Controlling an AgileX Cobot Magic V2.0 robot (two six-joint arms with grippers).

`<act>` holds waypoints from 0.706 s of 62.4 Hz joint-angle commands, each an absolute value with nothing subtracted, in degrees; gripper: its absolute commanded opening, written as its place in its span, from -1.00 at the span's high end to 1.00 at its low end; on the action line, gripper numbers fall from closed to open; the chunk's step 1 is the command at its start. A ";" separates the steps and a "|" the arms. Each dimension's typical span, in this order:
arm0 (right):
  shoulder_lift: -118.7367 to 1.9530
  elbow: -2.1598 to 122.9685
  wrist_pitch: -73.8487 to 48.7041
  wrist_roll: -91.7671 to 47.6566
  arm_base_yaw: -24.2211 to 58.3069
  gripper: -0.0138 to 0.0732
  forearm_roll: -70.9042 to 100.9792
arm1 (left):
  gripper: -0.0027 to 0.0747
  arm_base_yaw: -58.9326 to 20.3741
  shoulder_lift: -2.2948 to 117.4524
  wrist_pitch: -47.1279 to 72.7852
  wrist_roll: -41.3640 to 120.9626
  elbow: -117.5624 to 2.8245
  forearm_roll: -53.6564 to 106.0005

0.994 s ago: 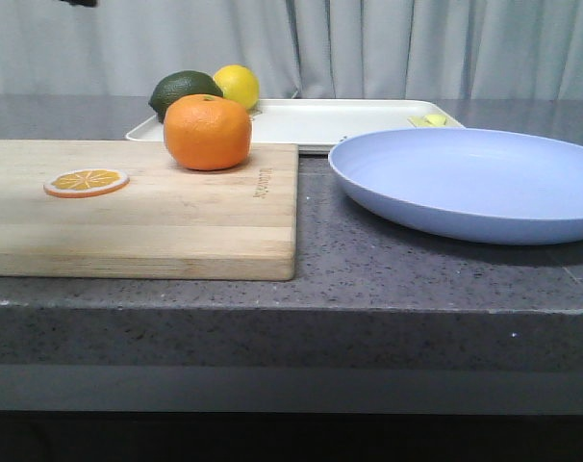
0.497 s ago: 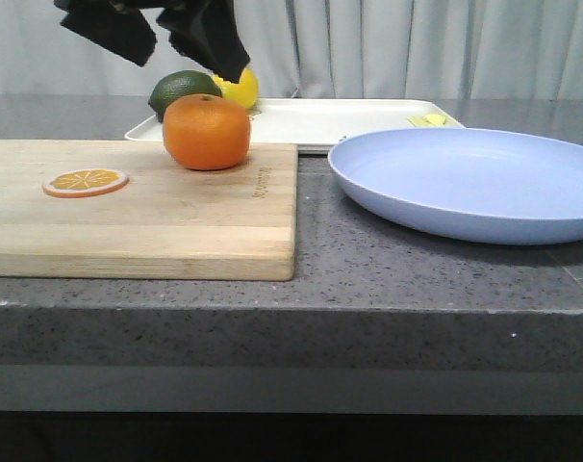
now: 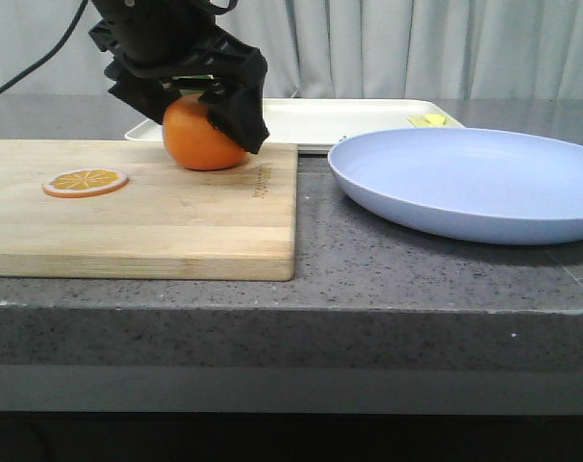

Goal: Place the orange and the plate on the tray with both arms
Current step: 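Lower the left gripper onto the orange on the cutting board and grasp it, then lift the orange with the left gripper and carry it over the blue plate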

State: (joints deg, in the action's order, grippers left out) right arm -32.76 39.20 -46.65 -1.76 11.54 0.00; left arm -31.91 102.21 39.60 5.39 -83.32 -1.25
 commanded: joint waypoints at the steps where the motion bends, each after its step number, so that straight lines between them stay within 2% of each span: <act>1: -33.39 41.17 -42.91 -2.20 11.56 -0.82 -0.47 | -0.59 -32.41 99.50 38.22 5.45 -85.36 -0.93; 11: -33.39 41.17 -42.91 -2.20 11.56 -0.82 -0.47 | -0.19 -32.41 99.50 39.95 5.45 -85.36 -0.93; 16: -33.39 41.17 -42.91 -2.20 11.56 -0.82 -0.47 | -0.11 -32.41 99.50 40.28 5.45 -85.62 -0.64; 27: -33.39 41.17 -42.96 -2.20 11.56 -0.82 -0.47 | -0.10 -34.65 99.40 41.70 5.45 -89.46 0.84; 44: -33.39 41.17 -42.96 -2.20 11.56 -0.82 -0.47 | -0.11 -43.91 101.76 40.61 5.45 -97.49 1.18</act>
